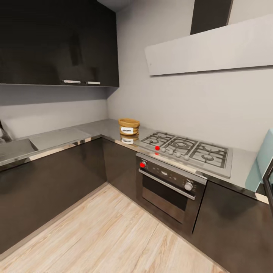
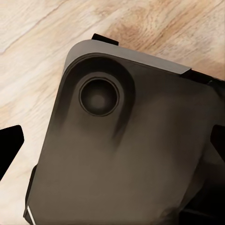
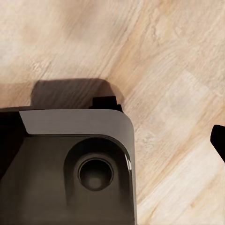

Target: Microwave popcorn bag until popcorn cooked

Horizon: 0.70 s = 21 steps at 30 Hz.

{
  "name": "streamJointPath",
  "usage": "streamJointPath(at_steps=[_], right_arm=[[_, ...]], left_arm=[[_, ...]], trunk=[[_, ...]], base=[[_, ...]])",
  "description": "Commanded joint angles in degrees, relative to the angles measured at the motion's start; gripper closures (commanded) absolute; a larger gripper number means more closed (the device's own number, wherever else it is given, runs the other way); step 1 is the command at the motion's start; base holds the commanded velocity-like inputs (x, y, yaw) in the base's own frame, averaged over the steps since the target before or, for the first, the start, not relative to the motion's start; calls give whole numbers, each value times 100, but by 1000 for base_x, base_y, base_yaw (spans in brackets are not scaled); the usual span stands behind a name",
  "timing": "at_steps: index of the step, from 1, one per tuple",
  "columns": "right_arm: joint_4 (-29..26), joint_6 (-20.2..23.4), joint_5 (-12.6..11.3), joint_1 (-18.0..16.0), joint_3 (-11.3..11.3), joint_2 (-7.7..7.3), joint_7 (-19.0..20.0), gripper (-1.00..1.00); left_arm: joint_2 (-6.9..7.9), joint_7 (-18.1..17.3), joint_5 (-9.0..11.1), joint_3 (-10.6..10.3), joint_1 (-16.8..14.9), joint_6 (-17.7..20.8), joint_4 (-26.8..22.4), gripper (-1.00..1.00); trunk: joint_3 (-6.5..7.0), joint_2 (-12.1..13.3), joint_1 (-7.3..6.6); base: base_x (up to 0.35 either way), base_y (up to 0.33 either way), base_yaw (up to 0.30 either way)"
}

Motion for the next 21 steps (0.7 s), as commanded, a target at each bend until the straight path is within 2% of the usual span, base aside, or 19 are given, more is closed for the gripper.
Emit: streamJointPath(at_steps=[1,6,11,16,21], right_arm=[[19,-35,53,-7,-48,-16,-8,-100],[19,-30,93,-7,-40,-44,13,-100],[19,-24,429,-7,-40,-20,1,-100],[19,-21,463,-7,-40,-22,22,-100],[19,-17,474,-7,-40,-35,57,-100]], left_arm=[[-1,-6,28,4,-2,-15,1,-100],[0,-10,30,5,-2,-15,1,-100],[3,-13,27,1,-2,-12,1,-100],[1,-23,-1,-22,-2,3,1,-100],[-4,-27,-24,-46,-2,3,1,-100]], trunk=[[-5,-3,0],[-5,-3,0],[-5,-3,0],[-5,-3,0],[-5,-3,0]], base=[[0,0,19],[0,0,4],[0,0,0],[39,28,0],[221,138,0]])
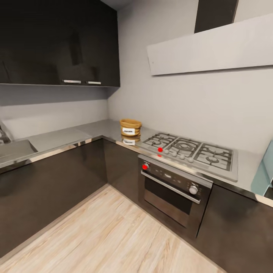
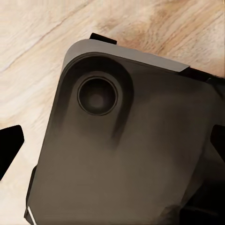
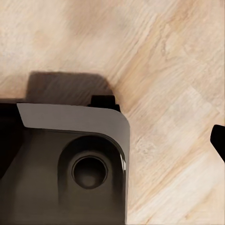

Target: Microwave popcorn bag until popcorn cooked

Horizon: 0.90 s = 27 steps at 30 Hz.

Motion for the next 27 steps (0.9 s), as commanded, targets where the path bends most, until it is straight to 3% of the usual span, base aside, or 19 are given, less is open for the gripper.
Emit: streamJointPath(at_steps=[1,27], right_arm=[[19,-35,45,-7,-48,-12,1,-100],[19,-34,45,-7,-48,11,29,-100]], left_arm=[[-1,-5,29,-2,-2,-14,1,-100],[-2,-5,21,-11,-2,-22,1,-100]], trunk=[[-5,-3,3],[-5,-3,3]], base=[[281,160,0],[262,177,0]])
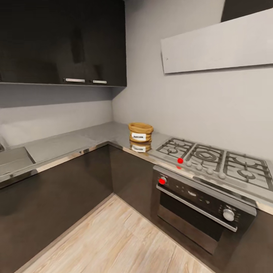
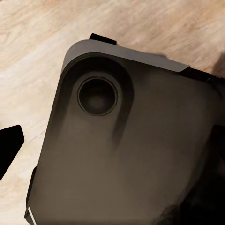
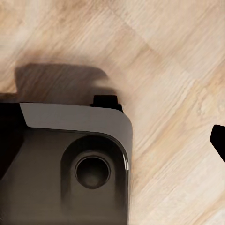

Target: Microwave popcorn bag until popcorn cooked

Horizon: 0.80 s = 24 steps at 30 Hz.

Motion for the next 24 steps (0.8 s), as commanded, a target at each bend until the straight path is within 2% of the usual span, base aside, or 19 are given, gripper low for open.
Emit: streamJointPath(at_steps=[1,24], right_arm=[[19,-35,42,-7,-48,-2,2,-100],[19,-44,41,-7,-48,12,-8,-100]], left_arm=[[-1,-5,29,-1,-2,-12,1,-100],[-1,-5,29,-1,-2,-1,1,-100]], trunk=[[-5,-3,2],[-5,-3,2]], base=[[228,184,0],[223,184,0]])
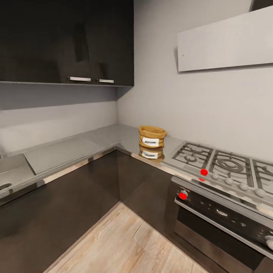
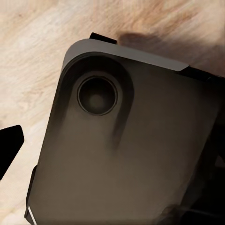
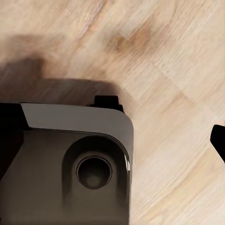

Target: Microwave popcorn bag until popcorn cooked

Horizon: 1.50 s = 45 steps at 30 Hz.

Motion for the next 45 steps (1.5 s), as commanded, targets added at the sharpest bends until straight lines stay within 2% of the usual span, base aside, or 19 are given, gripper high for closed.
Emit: streamJointPath(at_steps=[1,13,45], right_arm=[[19,-35,43,-7,-48,-4,1,-100],[19,-31,42,-7,-48,2,-49,-100],[19,-29,43,-7,-48,3,-69,-100]], left_arm=[[-1,-5,29,-1,-2,-13,1,-100],[-1,-5,29,-1,-2,-12,1,-100],[-3,-5,29,-1,-2,-21,1,-100]], trunk=[[-5,-3,2],[-5,-3,2],[-5,-3,2]], base=[[219,184,0],[219,178,-16],[214,124,-173]])
